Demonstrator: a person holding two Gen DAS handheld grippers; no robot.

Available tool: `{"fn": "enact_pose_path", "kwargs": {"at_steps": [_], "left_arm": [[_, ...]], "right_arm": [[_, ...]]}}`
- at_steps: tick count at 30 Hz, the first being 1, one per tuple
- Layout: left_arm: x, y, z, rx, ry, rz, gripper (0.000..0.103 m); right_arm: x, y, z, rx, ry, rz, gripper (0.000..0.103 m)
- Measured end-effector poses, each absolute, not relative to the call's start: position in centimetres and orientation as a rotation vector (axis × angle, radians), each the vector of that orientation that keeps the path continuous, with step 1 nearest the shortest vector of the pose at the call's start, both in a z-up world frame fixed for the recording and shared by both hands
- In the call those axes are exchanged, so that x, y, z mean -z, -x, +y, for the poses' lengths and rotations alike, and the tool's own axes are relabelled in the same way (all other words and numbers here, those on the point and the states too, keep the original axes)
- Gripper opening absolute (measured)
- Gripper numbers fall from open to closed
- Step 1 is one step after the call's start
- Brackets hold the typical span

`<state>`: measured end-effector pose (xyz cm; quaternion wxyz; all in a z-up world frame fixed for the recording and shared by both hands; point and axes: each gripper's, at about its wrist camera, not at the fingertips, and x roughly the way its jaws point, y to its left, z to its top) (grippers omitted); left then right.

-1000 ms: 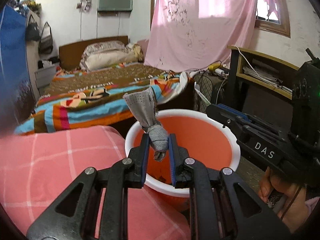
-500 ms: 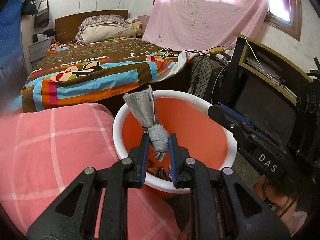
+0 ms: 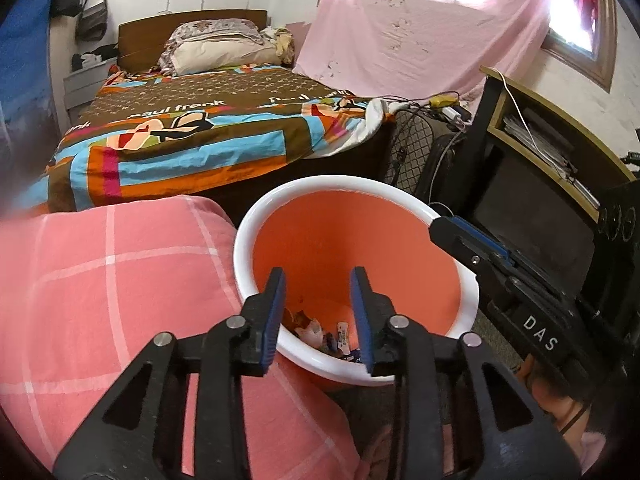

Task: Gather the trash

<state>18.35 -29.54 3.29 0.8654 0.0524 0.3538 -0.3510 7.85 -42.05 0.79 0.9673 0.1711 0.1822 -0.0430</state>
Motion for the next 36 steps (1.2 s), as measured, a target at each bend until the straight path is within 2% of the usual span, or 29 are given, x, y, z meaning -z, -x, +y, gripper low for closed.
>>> {"fn": "enact_pose_path", "kwargs": {"at_steps": [1,3,7,16,18,19,22,24,28,32,36], "left_arm": [[-3.3,-18.4,-29.2,0.73,-0.104,0.739,0.04],[-3.5,-18.3,-28.5,0.715,-0.084,0.732,0.045],[-3.8,-18.2,-27.0,0.683,-0.049,0.716,0.053],[-4.5,-16.2,-20.9,0.581,0.059,0.622,0.08],[-4.7,-15.5,-19.4,0.556,0.073,0.591,0.086],[-4.8,-15.1,-18.8,0.545,0.079,0.574,0.087],[-5.0,-13.7,-16.2,0.502,0.096,0.515,0.093],[-5.0,-12.8,-14.7,0.471,0.104,0.48,0.103],[-4.7,-10.5,-11.7,0.398,0.1,0.403,0.103],[-3.8,-8.7,-9.4,0.344,0.1,0.383,0.103],[-2.8,-7.0,-7.3,0.294,0.115,0.358,0.103]], "right_arm": [[-0.8,-7.9,-42.0,0.089,-0.346,0.368,0.022],[-0.9,-7.8,-42.0,0.09,-0.344,0.365,0.033],[-1.1,-7.7,-41.6,0.088,-0.331,0.359,0.037],[-2.3,-6.5,-39.7,0.098,-0.286,0.312,0.051],[-2.5,-5.7,-39.0,0.107,-0.274,0.29,0.07],[-2.6,-5.3,-38.6,0.107,-0.269,0.277,0.073],[-3.0,-4.4,-37.1,0.105,-0.237,0.249,0.077],[-3.1,-3.7,-36.1,0.093,-0.22,0.237,0.08],[-2.9,-2.0,-34.1,0.066,-0.202,0.215,0.087],[-2.6,0.5,-32.3,0.049,-0.195,0.167,0.103],[-2.2,2.8,-30.8,0.045,-0.183,0.123,0.103]]}}
